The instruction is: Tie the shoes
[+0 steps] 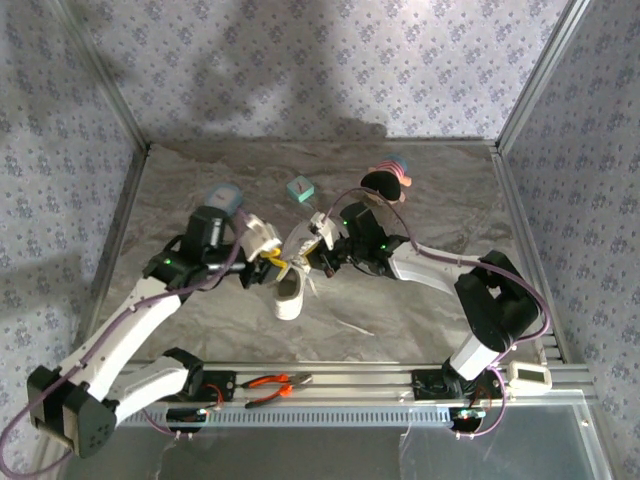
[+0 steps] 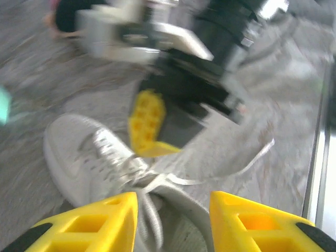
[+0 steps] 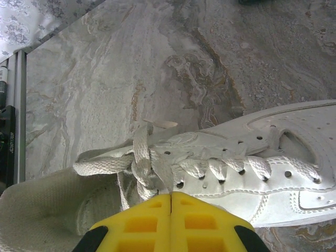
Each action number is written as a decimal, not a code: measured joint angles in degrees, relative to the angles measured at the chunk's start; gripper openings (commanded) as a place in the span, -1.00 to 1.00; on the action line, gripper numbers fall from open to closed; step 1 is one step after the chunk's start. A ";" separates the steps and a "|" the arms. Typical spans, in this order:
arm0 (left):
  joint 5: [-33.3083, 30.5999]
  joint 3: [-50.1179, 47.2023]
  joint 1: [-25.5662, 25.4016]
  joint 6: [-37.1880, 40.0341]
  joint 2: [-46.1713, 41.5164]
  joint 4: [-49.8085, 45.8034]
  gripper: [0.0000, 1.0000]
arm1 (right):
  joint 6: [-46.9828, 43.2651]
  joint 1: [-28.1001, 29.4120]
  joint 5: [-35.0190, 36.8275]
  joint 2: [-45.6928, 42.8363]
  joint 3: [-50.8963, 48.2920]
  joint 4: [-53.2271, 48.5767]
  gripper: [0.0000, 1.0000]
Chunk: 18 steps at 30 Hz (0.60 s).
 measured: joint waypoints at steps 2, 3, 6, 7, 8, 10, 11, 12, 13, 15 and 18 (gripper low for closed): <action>-4.31 2.51 -5.75 5.42 3.21 -1.46 -0.25 | -0.59 -0.76 -0.98 0.00 0.13 -0.02 -1.00; -7.37 3.96 -8.98 8.28 5.33 -1.86 -0.25 | -0.94 -1.18 -1.62 0.04 0.44 -0.26 -1.00; -16.04 6.29 -16.98 14.99 11.23 -1.81 -0.26 | -1.90 -2.21 -3.54 0.55 1.99 -0.63 -1.00; -18.01 6.47 -18.82 16.31 12.79 -1.81 -0.26 | -2.16 -2.45 -4.11 0.83 2.54 -0.68 -1.00; -20.11 6.51 -20.59 17.14 14.64 -1.79 -0.26 | -2.40 -2.71 -4.68 1.20 3.08 -0.68 -1.00; -23.47 6.56 -22.25 16.44 17.53 -1.73 -0.25 | -2.75 -3.06 -5.53 1.81 3.74 -0.70 -1.00; -25.64 6.54 -22.45 15.10 18.69 -1.38 -0.24 | -2.91 -3.19 -5.81 1.99 3.82 -0.72 -1.00; -27.80 6.56 -22.43 13.11 19.39 -0.85 -0.23 | -3.06 -3.21 -6.08 2.08 3.87 -0.90 -1.00; -29.59 6.54 -22.38 11.21 19.52 -0.33 -0.23 | -3.17 -3.34 -6.27 2.16 3.89 -0.98 -1.00; -32.52 6.54 -21.99 7.65 18.88 0.90 -0.23 | -3.54 -3.37 -6.62 2.21 3.91 -1.09 -1.00; -33.27 5.25 -20.35 5.25 15.13 3.02 -0.26 | -4.13 -3.37 -6.93 2.47 3.91 -1.11 -1.00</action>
